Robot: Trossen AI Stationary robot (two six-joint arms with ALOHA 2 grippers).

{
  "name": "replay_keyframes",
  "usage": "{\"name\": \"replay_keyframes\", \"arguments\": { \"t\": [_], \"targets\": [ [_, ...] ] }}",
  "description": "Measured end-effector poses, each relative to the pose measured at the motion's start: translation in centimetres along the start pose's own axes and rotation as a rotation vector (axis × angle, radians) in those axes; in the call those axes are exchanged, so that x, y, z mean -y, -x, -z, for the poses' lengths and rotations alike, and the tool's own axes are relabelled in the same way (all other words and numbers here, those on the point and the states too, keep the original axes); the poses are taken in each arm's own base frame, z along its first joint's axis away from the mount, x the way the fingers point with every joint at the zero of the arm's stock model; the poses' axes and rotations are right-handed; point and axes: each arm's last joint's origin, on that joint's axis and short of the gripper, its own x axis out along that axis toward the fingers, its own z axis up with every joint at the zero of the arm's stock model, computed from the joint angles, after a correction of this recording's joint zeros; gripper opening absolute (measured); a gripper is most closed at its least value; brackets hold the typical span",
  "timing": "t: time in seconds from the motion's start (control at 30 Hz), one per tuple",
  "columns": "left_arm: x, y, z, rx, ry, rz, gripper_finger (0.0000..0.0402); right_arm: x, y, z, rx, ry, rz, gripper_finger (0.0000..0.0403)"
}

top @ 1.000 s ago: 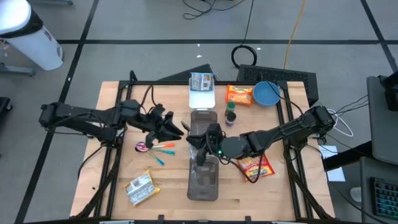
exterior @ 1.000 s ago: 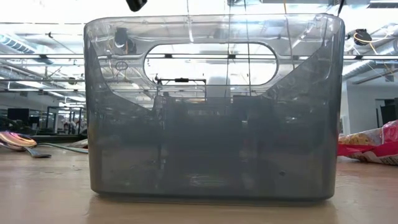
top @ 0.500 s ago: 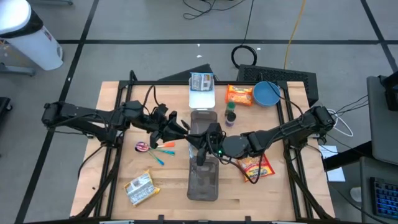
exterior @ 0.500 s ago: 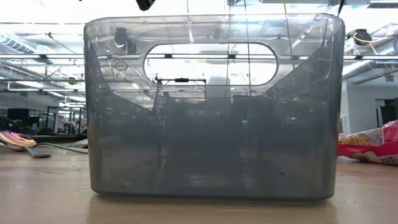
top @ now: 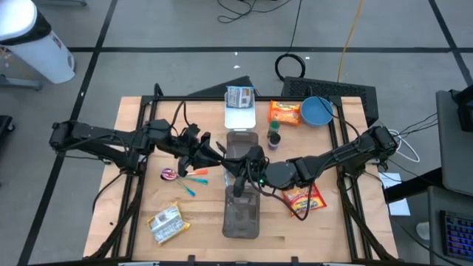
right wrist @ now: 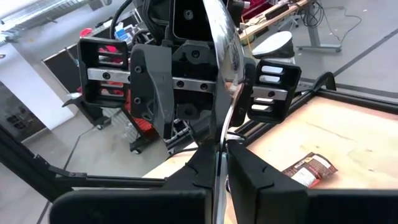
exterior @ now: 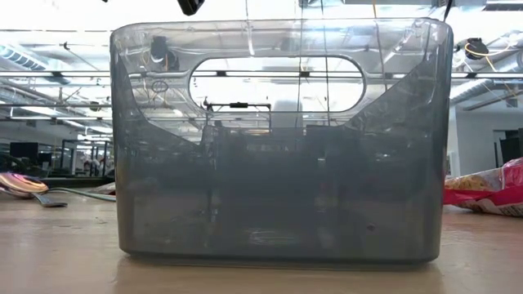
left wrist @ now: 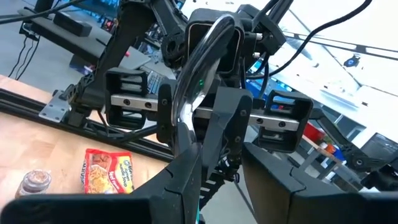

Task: Pick & Place Food Item
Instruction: Put the blue patterned spoon into the bottom black bin

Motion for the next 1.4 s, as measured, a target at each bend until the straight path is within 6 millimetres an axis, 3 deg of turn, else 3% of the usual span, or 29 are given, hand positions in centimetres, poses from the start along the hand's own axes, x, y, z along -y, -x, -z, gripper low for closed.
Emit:
{"name": "replay_keyframes", "arguments": {
  "t": [0.57,0.73,1.03,1.4],
  "targets": [
    [-0.9,0.3,-0.2,-0.007,-0.042,-0.043,0.0124,-0.7,0.6,-0.1,0.056,-0.003,0.015,0.0010],
    [-1.9,0.5,-0.4,0.005,-0.039,-0.105,0.0124,-1.4,0.8,-0.3,0.020,-0.050,-0.097,0.0010],
    [-1.8,1.1,-1.8,0.058,-0.091,0.016,0.0124,-1.1,0.4,0.4,0.024,-0.049,-0.050,0.0010],
    [-1.3,1.5,-2.2,0.056,-0.105,0.069,0.0124,-0.9,0.4,0.4,0.050,-0.028,-0.004,0.0010]
  ]
}}
